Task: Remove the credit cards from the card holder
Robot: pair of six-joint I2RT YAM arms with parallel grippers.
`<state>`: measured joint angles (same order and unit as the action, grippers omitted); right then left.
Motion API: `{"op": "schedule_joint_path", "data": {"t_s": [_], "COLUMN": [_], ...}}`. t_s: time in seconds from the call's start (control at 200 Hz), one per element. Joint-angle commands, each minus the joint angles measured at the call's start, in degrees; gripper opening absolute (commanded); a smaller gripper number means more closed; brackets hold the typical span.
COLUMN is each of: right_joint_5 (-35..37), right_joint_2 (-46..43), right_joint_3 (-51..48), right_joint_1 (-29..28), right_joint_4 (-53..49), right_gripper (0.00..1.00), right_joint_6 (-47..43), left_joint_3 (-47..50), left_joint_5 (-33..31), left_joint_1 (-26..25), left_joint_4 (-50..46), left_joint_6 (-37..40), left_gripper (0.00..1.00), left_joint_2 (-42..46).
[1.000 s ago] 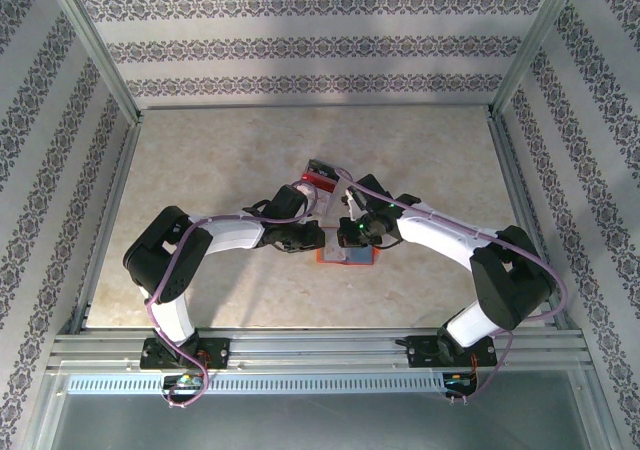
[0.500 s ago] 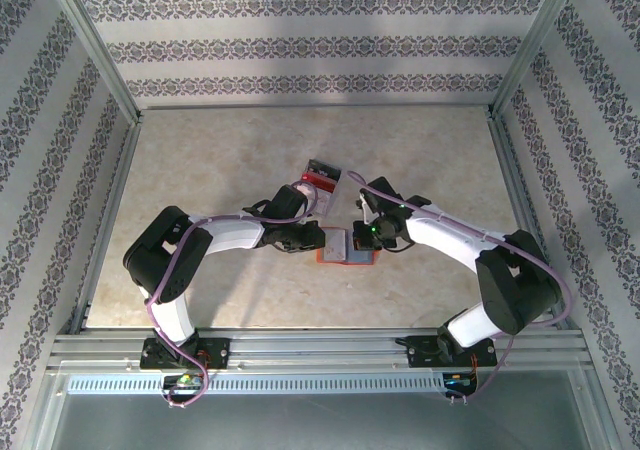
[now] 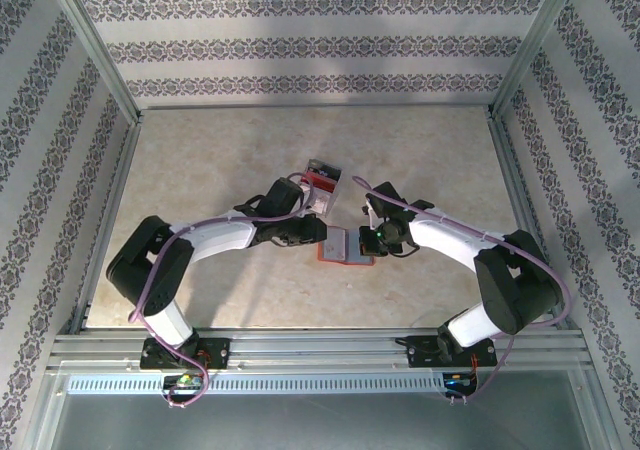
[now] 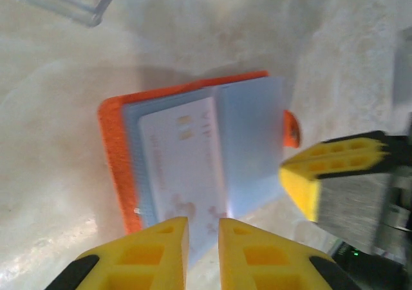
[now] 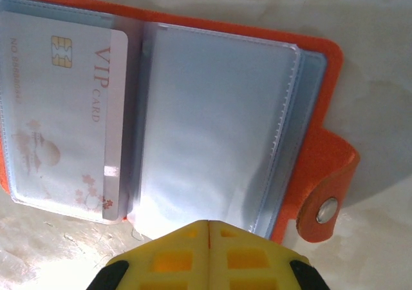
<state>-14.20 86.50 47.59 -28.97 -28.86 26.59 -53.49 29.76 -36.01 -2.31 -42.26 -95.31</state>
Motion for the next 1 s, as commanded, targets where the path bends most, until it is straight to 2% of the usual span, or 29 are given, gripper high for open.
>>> {"op": "schedule_joint_path", "data": {"t_s": [0.0, 0.21, 0.475, 0.994], "right_joint_5": [-0.08, -0.13, -0.48, 0.19], "right_joint_2": [1.06, 2.18, 3.02, 4.09], "right_joint_3": [-1.01, -1.28, -1.12, -1.29], "right_joint_1": [0.59, 0.64, 0.60, 0.75], "right_joint_4": [0.81, 1.15, 1.22, 0.69], "right_gripper": [0.01, 0.01, 0.01, 0.00], "right_joint_6": [-0.92, -0.92, -1.09, -1.72], "left_joint_3": [-1.90, -2.47, -4.71, -3.23], "left_joint_5": [-0.21, 4.06, 3.41, -0.43], "left_joint_1": [-0.64, -0.84, -0.82, -0.14], "left_joint_4": [-2.22, 1.09, -0.37, -1.51], "left_joint_6": [0.93, -1.75, 0.24, 2.27], "left_gripper": [0.18, 0.13, 0.11, 0.07], "left_joint_2": [3.12, 1.00, -4.71, -8.06]}}
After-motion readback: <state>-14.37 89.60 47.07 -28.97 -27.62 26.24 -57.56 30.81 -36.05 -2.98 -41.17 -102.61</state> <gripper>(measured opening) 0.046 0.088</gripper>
